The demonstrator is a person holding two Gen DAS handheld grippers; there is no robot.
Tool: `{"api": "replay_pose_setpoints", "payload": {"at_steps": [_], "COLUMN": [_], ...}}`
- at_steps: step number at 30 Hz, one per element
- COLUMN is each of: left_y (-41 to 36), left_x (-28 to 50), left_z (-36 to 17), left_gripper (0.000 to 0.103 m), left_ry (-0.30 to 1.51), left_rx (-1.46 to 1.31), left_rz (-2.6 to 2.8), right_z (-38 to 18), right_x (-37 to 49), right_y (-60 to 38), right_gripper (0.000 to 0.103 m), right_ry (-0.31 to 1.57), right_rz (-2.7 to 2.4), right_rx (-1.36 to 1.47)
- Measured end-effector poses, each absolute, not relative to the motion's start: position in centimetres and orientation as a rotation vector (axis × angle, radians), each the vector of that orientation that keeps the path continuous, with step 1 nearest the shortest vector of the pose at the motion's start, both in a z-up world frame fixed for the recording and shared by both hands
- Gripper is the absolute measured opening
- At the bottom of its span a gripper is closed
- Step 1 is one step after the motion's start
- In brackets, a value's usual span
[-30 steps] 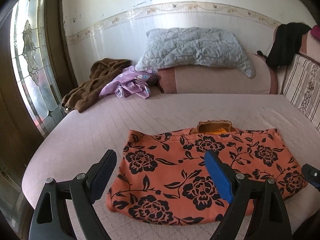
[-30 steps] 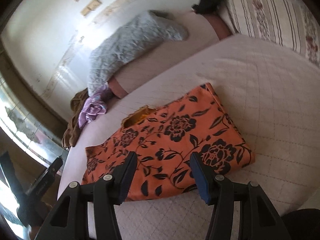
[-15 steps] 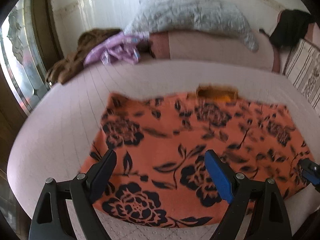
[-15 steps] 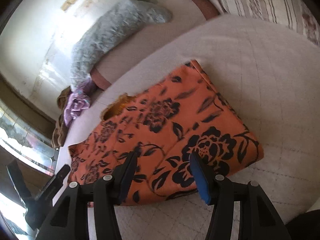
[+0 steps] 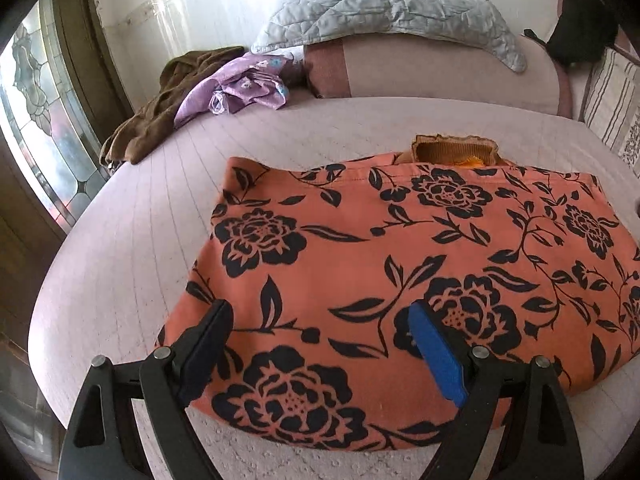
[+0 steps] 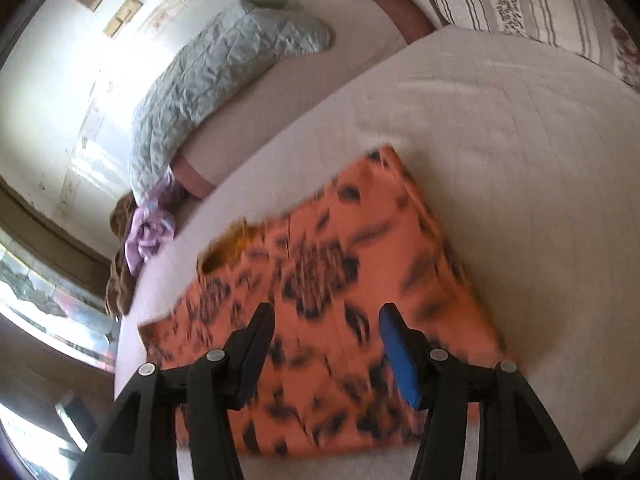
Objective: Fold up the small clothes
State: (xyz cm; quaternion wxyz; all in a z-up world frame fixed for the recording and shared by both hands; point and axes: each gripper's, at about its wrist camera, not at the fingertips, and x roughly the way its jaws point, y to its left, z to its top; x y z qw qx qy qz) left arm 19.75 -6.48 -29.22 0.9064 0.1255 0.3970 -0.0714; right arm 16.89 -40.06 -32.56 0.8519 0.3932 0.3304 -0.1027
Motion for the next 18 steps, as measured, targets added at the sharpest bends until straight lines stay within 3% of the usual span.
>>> {"api": "replay_pose_setpoints", "payload": {"at_steps": [5, 18], "left_y": [-7.2, -7.0], "left_x": [20.6, 19.3], "left_z": [-29.6, -27.4], "left_gripper": [0.090, 0.090], "left_ry": [0.834, 0.761], "left_rx": [0.265, 0.221], "left_rz": [-0.153, -0.181], "right_z": [-36.9, -32.4], "right_x": [21.0, 14.5], "right_y": [-42.3, -37.8], "right_gripper": [0.058, 0.060], "right_ry": [0.869, 0.745], "right_rz": [-0.191, -0.076], "right_rx": [0.955, 0.856]}}
